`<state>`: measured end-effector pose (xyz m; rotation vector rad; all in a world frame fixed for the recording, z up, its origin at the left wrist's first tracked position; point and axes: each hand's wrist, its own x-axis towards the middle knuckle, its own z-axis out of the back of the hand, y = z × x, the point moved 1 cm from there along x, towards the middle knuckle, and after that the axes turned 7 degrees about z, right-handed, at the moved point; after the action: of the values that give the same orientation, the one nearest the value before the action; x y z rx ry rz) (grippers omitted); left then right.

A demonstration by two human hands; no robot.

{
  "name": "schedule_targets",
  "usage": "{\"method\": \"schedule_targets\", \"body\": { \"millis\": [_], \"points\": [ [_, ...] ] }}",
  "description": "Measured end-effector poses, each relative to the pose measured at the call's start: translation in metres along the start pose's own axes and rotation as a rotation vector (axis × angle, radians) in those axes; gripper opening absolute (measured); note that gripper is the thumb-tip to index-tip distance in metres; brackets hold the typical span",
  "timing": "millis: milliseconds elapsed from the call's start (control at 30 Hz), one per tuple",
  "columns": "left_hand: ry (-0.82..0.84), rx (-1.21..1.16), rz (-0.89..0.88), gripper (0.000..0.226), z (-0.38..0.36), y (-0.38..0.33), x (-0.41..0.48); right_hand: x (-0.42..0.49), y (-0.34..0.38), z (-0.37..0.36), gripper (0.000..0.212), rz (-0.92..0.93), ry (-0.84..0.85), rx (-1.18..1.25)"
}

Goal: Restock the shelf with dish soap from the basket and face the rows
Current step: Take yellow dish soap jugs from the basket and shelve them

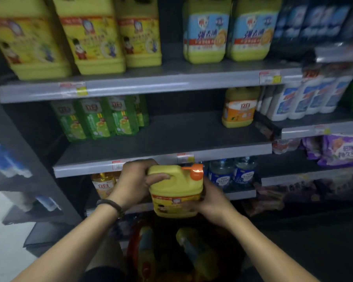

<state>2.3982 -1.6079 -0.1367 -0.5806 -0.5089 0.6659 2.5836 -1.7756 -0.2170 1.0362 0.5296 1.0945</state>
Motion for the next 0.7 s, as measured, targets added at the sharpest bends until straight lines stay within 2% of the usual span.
{"method": "schedule_targets", "body": {
  "millis": [267,333,400,533,600,700],
  "points": [
    [-0.249,-0.22,-0.021,0.027,0.095,-0.075,0.033,0.042,0.115,0.069,0.06,0.198,-0.089,0.047],
    [-0.316,-0.265,-0.05,0.032,0.109,-0.08,0.039,0.051,0.141,0.084,0.056,0.229,-0.108,0.095],
    [-0.259,-0.332,-0.038,0.04,0.119,-0.082,0.044,0.061,0.167,0.098,0.056,0.269,-0.119,0.135],
    [-0.037,-0.419,-0.066,0.062,0.129,-0.084,0.054,0.085,0.216,0.119,0.059,0.358,-0.172,0.154],
    [-0.05,-0.491,-0.109,0.068,0.14,-0.089,0.066,0.1,0.24,0.129,0.061,0.376,-0.155,0.144],
    [-0.085,-0.555,-0.146,0.06,0.161,-0.1,0.095,0.127,0.272,0.142,0.063,0.397,-0.151,0.111]
  ]
}}
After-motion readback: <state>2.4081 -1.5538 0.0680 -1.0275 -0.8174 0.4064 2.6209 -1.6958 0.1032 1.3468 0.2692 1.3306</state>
